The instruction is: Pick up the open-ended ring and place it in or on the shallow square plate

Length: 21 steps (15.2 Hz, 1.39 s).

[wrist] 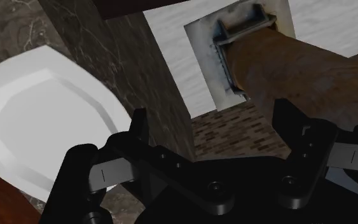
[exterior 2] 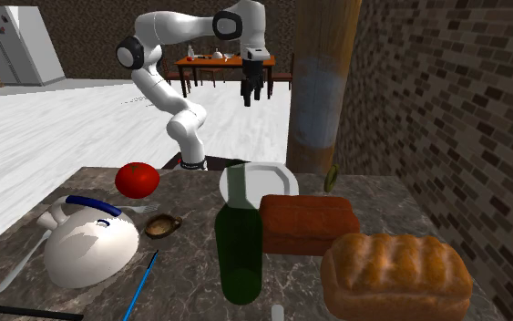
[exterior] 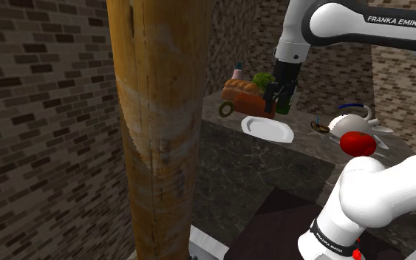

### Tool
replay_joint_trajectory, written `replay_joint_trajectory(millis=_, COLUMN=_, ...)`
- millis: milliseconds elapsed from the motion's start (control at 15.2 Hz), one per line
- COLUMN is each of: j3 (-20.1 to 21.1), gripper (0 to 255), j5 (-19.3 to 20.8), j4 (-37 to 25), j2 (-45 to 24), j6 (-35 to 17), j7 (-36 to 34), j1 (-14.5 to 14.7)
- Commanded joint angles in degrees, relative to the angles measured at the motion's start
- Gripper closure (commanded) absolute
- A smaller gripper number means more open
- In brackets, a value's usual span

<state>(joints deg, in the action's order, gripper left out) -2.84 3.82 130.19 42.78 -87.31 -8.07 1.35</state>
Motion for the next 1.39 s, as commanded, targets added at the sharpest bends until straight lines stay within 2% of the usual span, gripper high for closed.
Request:
replay_joint_trajectory(millis=0, j3=0.0, gripper=0, j5=0.0, j4=0.0, j2=0.0, j6=0.0, j7=0.0, j1=0.0)
replay_joint_trajectory(millis=396, j3=-9.98, gripper=0, j5=5.13, j4=-0.33, j2=-4.35, j6=-6.23, j7=19.13, j1=2.06)
replay_joint_trajectory(millis=726, j3=-18.12, gripper=0, j5=6.85, j4=-3.9, j2=-11.41, j6=-11.59, j7=35.07, j1=4.65)
replay_joint_trajectory(millis=1056, j3=-26.04, gripper=0, j5=5.02, j4=-10.25, j2=-21.11, j6=-16.2, j7=51.58, j1=8.2)
replay_joint_trajectory(millis=1320, j3=-31.83, gripper=0, j5=0.16, j4=-17.19, j2=-30.79, j6=-18.65, j7=65.72, j1=10.91)
